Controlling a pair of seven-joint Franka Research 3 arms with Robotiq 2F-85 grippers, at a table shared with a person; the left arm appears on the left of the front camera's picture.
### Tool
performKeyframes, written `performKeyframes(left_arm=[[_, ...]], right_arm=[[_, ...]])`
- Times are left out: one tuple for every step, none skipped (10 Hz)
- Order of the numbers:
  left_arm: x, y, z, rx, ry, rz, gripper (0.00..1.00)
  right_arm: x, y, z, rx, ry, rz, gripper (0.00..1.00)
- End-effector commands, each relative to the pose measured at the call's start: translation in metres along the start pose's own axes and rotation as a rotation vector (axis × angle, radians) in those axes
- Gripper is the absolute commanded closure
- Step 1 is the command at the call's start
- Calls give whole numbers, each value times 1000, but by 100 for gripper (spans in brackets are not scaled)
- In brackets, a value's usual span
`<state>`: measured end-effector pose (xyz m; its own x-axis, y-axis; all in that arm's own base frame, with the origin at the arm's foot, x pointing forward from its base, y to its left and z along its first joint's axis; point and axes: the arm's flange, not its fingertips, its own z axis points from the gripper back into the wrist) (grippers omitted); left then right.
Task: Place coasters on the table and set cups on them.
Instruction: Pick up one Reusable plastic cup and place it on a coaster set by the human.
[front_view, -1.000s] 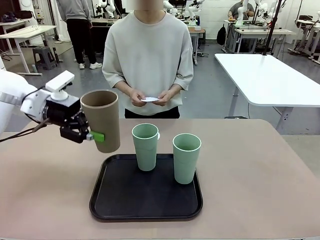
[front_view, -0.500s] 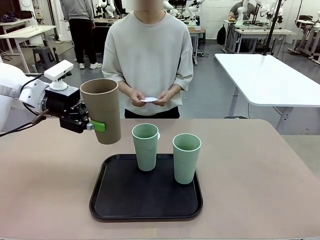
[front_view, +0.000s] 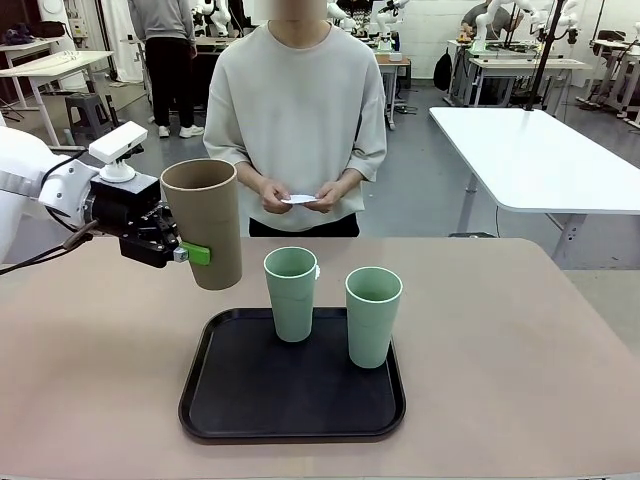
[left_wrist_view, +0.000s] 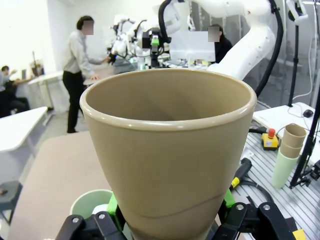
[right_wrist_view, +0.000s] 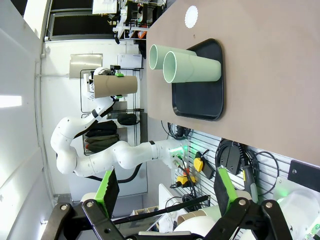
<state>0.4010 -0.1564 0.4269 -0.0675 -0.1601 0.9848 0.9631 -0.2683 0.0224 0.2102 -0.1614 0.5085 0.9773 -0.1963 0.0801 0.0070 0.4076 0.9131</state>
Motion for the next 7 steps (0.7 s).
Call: performKeyframes(left_arm=[[0,-1,-1,-3,1,-19,35],[0,-1,-1,-3,1,-19,35],[0,-1,-1,-3,1,-19,35],[0,0,0,0,0,0,16],[12,16,9,-13,-4,-16,16],[24,32,16,-4,-17,-42,16],[34,49,24,27,-45,-41,16]], right_arm=[[2,1,0,24,-4,3,0],[2,1,0,24,-4,3,0],[2,1,0,24,-4,3,0],[2,1,0,24,-4,3,0],[2,1,0,24,-4,3,0],[2,1,0,24,-4,3,0],[2,1,0,24,-4,3,0]])
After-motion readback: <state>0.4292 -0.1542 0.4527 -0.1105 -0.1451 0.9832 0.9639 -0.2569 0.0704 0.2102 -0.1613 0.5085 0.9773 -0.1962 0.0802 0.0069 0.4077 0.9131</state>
